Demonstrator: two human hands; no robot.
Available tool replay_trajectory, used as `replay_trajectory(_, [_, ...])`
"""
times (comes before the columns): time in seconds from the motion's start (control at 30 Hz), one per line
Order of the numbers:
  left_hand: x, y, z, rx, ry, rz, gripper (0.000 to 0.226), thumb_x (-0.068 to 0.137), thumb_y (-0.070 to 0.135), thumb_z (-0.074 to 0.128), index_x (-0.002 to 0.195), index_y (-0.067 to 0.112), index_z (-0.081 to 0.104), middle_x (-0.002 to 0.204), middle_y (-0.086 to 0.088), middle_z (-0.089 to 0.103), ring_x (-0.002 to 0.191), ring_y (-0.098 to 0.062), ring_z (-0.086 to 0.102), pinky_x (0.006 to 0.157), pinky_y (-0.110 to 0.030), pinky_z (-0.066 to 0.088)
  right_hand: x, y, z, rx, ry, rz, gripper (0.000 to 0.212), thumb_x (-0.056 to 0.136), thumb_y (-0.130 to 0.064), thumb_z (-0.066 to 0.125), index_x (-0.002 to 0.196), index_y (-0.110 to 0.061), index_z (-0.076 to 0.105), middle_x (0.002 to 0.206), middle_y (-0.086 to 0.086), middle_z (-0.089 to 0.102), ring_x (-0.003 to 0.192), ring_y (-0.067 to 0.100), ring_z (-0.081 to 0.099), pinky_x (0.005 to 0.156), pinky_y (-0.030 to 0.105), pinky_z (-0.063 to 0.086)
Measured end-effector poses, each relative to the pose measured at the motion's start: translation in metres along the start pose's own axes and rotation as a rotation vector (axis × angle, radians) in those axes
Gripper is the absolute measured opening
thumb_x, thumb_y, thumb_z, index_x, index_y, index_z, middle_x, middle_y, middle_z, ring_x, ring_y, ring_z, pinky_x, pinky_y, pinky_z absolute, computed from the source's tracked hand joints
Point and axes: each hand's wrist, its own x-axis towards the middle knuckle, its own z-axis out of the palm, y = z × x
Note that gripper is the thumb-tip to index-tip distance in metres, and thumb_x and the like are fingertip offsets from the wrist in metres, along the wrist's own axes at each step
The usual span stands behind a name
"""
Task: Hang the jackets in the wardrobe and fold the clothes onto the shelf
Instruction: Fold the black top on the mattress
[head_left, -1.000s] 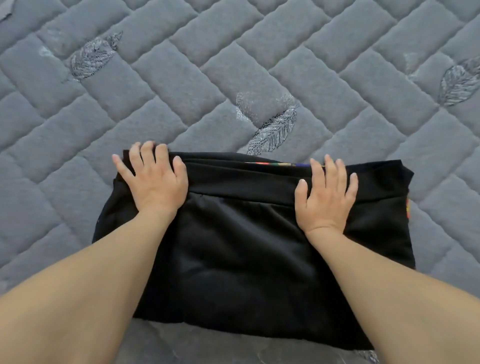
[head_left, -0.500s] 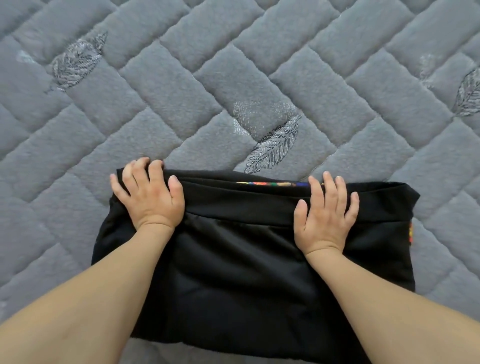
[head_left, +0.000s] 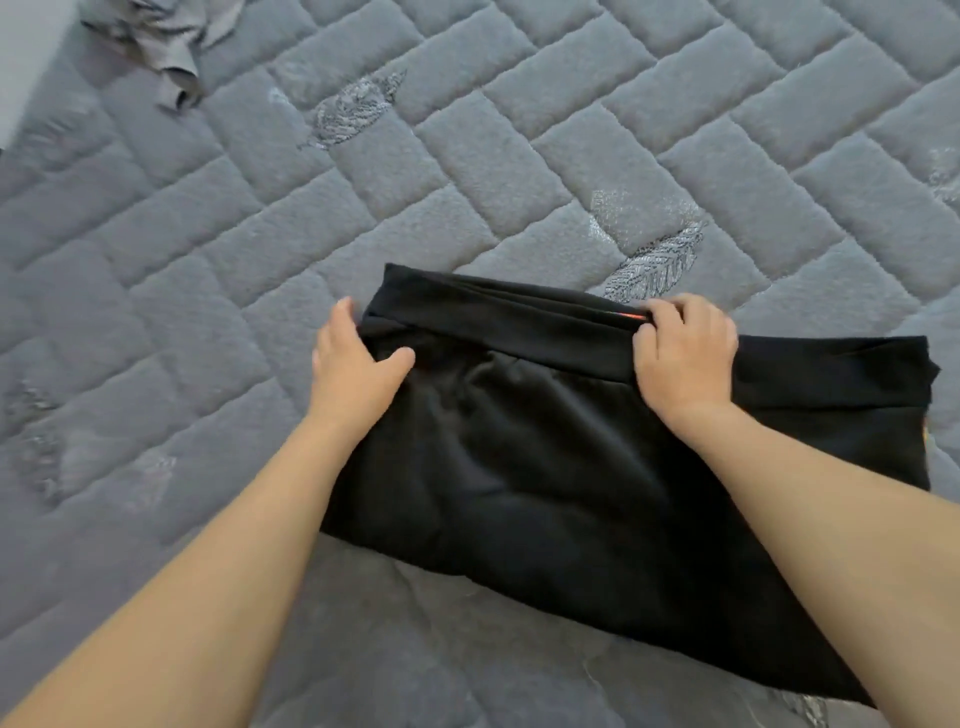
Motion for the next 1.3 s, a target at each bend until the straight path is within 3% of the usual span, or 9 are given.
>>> replay_trajectory(0.1, [-0.037,-0.045,-0.031,-0.483,-0.298,-0.455,0.066,0.069,0.042,0.082,0.125,0.021,0.052,0.120,-0.009,0.067,0.099,-0.025,0.070,0.084,-0.043,0.057,0.019,-0.087,0.001,-0.084,-0.356,-0.237,0.076,0.088,-0.070,0.037,0.143,-0.018,0.043,0.131,0.013,0.053,0.123,0.036,0.048,0.103,0.048,0.035])
replay_trajectory(0.17, [-0.053,-0.061,-0.031,-0.536,-0.412,-0.447,0.062,0.070,0.033,0.085,0.123,0.021,0.056,0.114,-0.008,0.070,0.097,-0.027,0.071,0.086,-0.048,0.057,0.029,-0.138,0.002,-0.119,-0.549,-0.282,0.090,0.080,-0.077,0.046,0.148,-0.020,0.031,0.136,0.011,0.050,0.125,0.035,0.047,0.103,0.048,0.037])
replay_trajectory(0.37, [-0.109,-0.081,-0.035,-0.642,-0.504,-0.488,0.039,0.079,0.031,0.080,0.115,0.021,0.069,0.101,0.000,0.076,0.095,-0.022,0.072,0.086,-0.039,0.057,0.005,-0.217,0.000,-0.054,-0.784,-0.177,0.033,0.072,-0.036,0.062,0.100,-0.020,0.054,0.103,0.005,0.061,0.090,0.026,0.059,0.077,0.037,0.050])
replay_trajectory(0.67, [-0.130,-0.086,-0.318,-0.628,-0.056,-0.241,0.023,0.079,0.019,0.079,0.101,0.013,0.072,0.094,-0.008,0.077,0.087,-0.026,0.074,0.065,-0.030,0.058,-0.057,-0.429,-0.095,0.794,-0.663,-0.104,0.018,0.077,-0.006,0.053,0.078,-0.023,0.058,0.076,0.002,0.064,0.071,0.022,0.063,0.052,0.025,0.047])
replay_trajectory(0.87, [-0.192,-0.012,-0.475,-0.444,0.090,0.002,0.031,0.080,0.018,0.078,0.110,0.017,0.070,0.100,-0.003,0.076,0.091,-0.023,0.074,0.079,-0.036,0.059,-0.078,-0.526,-0.242,1.171,-0.627,-0.143,0.037,0.083,0.011,0.034,0.090,-0.017,0.057,0.071,0.002,0.057,0.058,0.015,0.052,0.036,0.012,0.036])
replay_trajectory(0.97, [-0.227,0.023,-0.484,-0.391,-0.041,0.023,0.030,0.081,0.018,0.077,0.110,0.019,0.068,0.100,-0.003,0.076,0.089,-0.022,0.074,0.071,-0.030,0.060,-0.080,-0.518,-0.283,1.147,-0.626,-0.115,0.033,0.096,0.005,0.026,0.106,-0.016,0.049,0.079,0.001,0.050,0.065,0.012,0.042,0.047,0.012,0.034])
replay_trajectory(1.07, [-0.250,0.044,-0.446,-0.320,-0.193,-0.015,0.043,0.072,0.021,0.079,0.113,0.012,0.067,0.104,-0.011,0.074,0.094,-0.030,0.072,0.082,-0.038,0.059,-0.080,-0.473,-0.284,1.110,-0.631,-0.147,0.035,0.097,0.003,0.025,0.116,-0.012,0.051,0.092,0.007,0.054,0.076,0.017,0.045,0.068,0.025,0.039])
replay_trajectory(1.2, [-0.261,0.044,-0.330,-0.202,-0.387,-0.089,0.045,0.061,0.030,0.079,0.098,0.009,0.065,0.080,-0.003,0.066,0.076,-0.020,0.062,0.073,-0.034,0.048,-0.086,-0.361,-0.228,0.911,-0.661,-0.133,0.021,0.097,0.000,0.036,0.089,-0.011,0.052,0.089,0.013,0.054,0.072,0.020,0.045,0.073,0.031,0.039])
replay_trajectory(1.3, [-0.276,0.032,-0.198,-0.195,-0.579,-0.155,0.031,0.066,0.031,0.079,0.089,0.016,0.065,0.082,-0.003,0.063,0.079,-0.021,0.060,0.074,-0.035,0.048,-0.100,-0.235,-0.165,0.791,-0.747,-0.041,0.017,0.099,-0.005,0.037,0.096,-0.008,0.053,0.082,0.015,0.053,0.070,0.022,0.044,0.069,0.031,0.037])
